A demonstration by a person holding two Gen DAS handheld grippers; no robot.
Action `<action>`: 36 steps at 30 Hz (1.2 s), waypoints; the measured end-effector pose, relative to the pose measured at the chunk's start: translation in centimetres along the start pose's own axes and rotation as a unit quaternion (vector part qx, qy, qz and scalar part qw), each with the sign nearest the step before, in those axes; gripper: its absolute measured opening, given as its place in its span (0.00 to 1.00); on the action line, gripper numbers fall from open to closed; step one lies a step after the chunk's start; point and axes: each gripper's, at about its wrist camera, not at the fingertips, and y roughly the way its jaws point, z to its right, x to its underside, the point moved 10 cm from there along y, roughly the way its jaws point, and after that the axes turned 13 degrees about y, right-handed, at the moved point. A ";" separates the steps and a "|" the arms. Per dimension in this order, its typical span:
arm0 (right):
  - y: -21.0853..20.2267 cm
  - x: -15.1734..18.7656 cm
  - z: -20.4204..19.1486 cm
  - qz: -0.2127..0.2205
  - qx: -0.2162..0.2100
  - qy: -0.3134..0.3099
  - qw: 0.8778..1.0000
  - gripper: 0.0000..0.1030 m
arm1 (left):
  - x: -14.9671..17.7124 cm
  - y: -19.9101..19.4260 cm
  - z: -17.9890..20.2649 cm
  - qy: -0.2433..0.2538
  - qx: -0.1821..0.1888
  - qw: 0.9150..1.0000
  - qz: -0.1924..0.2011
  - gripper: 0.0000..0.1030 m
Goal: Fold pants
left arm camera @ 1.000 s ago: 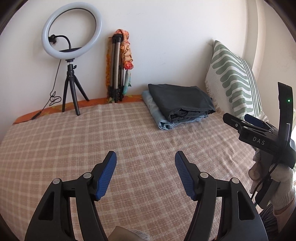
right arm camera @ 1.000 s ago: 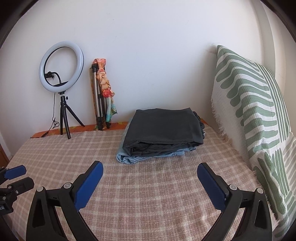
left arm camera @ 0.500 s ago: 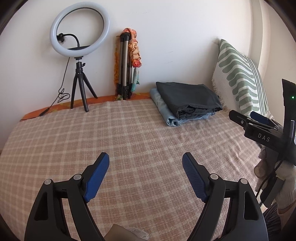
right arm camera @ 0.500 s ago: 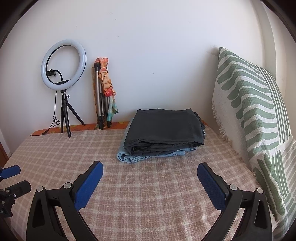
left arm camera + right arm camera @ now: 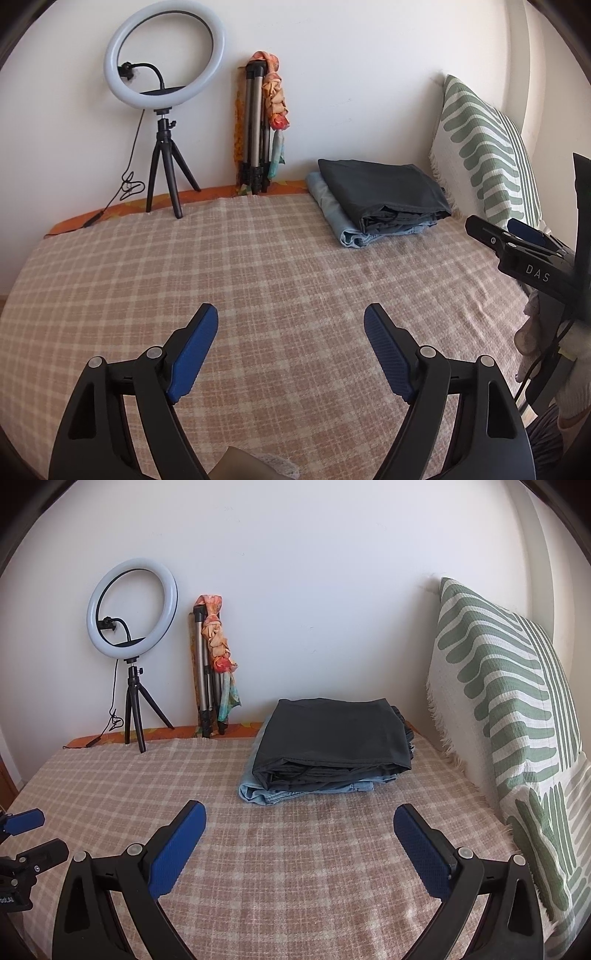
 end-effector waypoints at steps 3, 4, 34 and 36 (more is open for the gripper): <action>0.0 0.0 0.0 0.000 0.000 0.000 1.000 1.00 | 0.0 0.0 0.0 -0.001 0.002 1.000 -0.001 0.79; 0.0 0.0 0.0 0.000 0.000 0.000 1.000 1.00 | 0.0 0.0 0.0 -0.001 0.003 1.000 -0.001 0.79; 0.3 0.0 -0.4 -0.004 -0.006 -0.004 1.000 1.00 | 0.1 -0.2 0.3 -0.007 0.006 1.000 -0.002 0.79; 0.2 0.0 -0.4 -0.003 -0.006 -0.003 1.000 1.00 | 0.2 -0.2 0.3 -0.009 0.007 1.000 -0.002 0.79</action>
